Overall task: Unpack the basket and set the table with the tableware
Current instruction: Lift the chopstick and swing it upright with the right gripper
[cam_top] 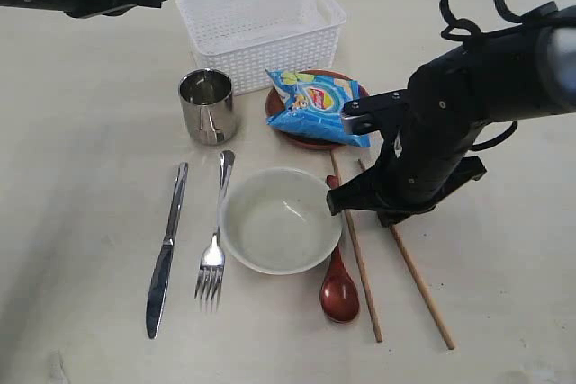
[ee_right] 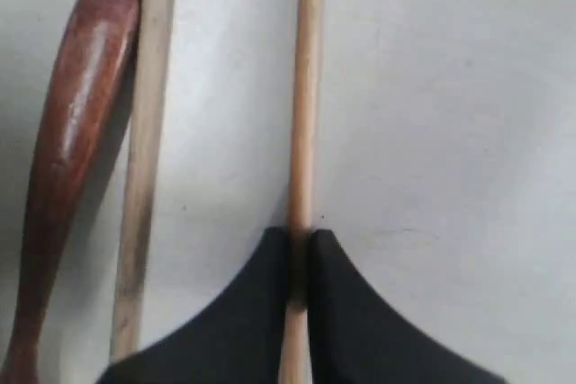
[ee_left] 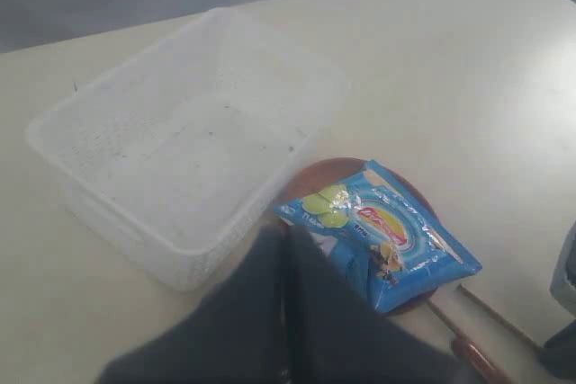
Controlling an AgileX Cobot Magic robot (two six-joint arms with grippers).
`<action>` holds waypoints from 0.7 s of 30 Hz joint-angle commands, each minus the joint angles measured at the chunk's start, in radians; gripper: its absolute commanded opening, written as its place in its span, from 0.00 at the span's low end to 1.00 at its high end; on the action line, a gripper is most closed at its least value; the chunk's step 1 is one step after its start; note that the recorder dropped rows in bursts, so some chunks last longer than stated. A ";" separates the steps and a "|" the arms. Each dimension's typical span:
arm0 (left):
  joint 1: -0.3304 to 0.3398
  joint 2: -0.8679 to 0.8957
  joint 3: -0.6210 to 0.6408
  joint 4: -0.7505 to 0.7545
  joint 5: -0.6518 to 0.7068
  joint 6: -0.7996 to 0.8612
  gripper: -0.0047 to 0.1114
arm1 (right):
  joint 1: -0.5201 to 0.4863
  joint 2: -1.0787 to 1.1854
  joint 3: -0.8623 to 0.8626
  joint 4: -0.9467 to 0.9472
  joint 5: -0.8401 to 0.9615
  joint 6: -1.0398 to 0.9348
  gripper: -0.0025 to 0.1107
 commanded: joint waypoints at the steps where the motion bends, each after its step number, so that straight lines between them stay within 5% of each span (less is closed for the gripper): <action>1: 0.002 -0.007 0.009 -0.011 0.005 0.005 0.04 | -0.002 0.003 0.003 -0.079 0.011 0.117 0.02; 7: 0.002 -0.007 0.009 -0.011 0.005 0.005 0.04 | -0.002 -0.003 -0.004 -0.220 0.124 0.258 0.02; 21: 0.002 -0.007 0.009 0.021 0.000 -0.008 0.04 | -0.002 -0.292 -0.004 -0.211 0.246 0.267 0.02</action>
